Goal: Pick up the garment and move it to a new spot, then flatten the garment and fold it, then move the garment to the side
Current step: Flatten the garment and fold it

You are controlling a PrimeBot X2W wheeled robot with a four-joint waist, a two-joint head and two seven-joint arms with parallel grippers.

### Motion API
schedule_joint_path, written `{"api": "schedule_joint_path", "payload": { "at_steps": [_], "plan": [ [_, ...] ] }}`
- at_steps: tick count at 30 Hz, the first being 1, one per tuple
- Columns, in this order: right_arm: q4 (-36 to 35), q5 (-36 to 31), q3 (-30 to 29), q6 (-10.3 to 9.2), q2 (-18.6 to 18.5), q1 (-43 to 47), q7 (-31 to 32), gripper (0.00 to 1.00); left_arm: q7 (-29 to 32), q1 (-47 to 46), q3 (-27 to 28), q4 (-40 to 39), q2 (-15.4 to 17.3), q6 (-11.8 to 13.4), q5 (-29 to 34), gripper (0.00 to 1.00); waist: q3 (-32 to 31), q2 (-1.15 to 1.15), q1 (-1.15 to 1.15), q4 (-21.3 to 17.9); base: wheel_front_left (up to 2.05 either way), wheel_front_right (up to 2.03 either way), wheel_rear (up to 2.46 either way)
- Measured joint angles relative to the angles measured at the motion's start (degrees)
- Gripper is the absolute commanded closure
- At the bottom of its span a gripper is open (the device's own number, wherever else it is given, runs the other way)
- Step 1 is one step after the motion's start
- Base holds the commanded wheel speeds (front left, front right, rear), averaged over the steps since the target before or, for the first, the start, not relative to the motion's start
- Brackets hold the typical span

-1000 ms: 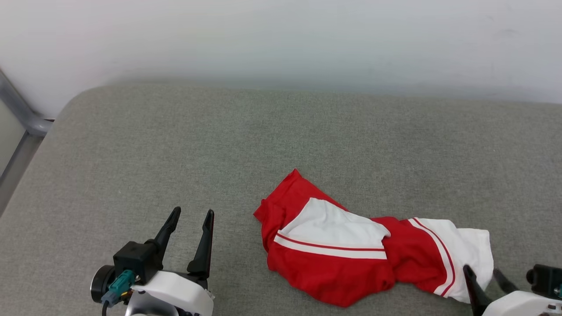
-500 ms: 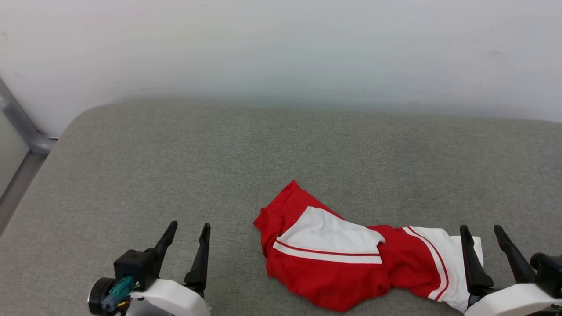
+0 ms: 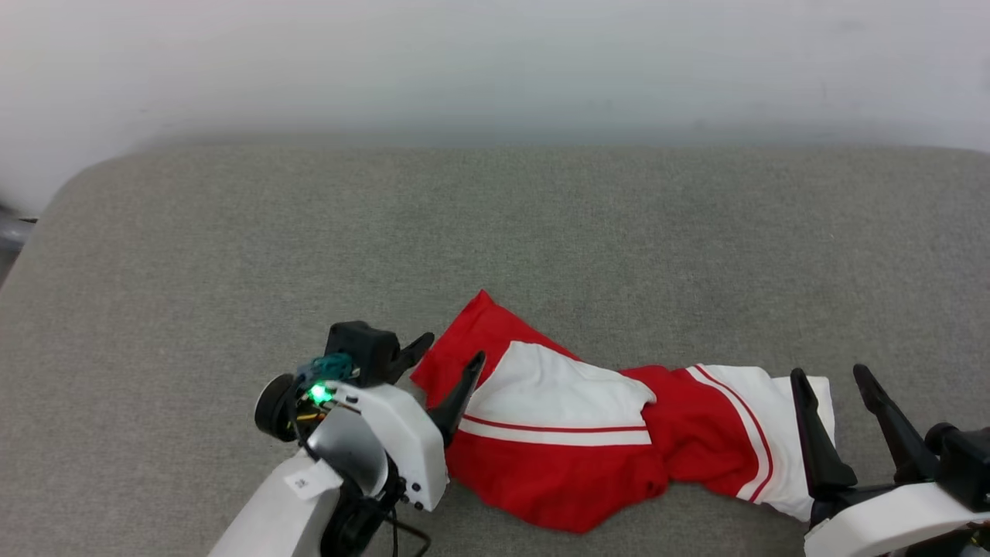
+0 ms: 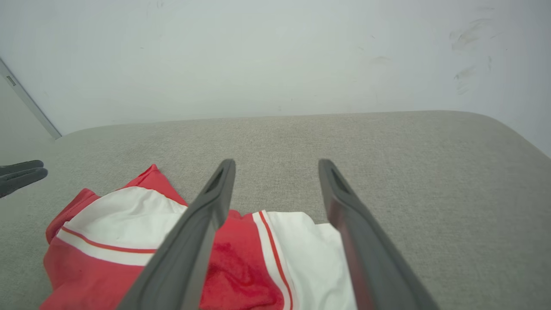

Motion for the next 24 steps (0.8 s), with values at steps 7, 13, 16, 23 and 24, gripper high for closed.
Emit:
{"api": "schedule_joint_path", "payload": {
  "at_steps": [7, 13, 16, 23, 24],
  "plan": [
    [0.3, 0.6, 0.9, 0.0, 0.0, -2.0, -0.9, 0.0, 9.9, -6.3, -4.1, 4.4, 0.3, -1.9, -3.2, 0.0, 4.1, 0.0, 0.0, -2.5, 0.0, 0.0, 0.0],
    [1.9, 1.4, 1.0, 0.0, 0.0, -2.9, -2.1, 0.0, 14.7, -8.7, -7.9, 6.6, 2.1, -2.5, -6.0, 0.0, 6.9, 0.0, 0.0, -4.6, 0.0, 0.0, 0.0],
    [2.8, 2.0, 0.9, 0.0, 0.0, -3.5, -2.7, 0.0, 14.0, -9.5, -9.2, 6.2, 2.8, -2.7, -6.8, 1.0, 7.6, 0.0, 0.0, -5.1, 0.0, 0.0, 0.0],
    [4.6, 2.8, 0.4, 0.0, 0.0, -3.7, -2.9, 0.0, 7.5, -11.6, -10.1, 3.5, 4.5, -2.7, -5.8, 1.0, 7.0, 0.0, 0.0, -3.7, 0.0, 0.0, 0.0],
    [4.7, 3.1, 0.3, 0.0, 0.0, -3.8, -2.9, 0.0, 6.6, -11.6, -9.9, 3.0, 4.7, -2.7, -5.8, 1.0, 6.8, 0.0, 0.01, -3.4, 0.0, 0.0, 0.0]
  ]
}}
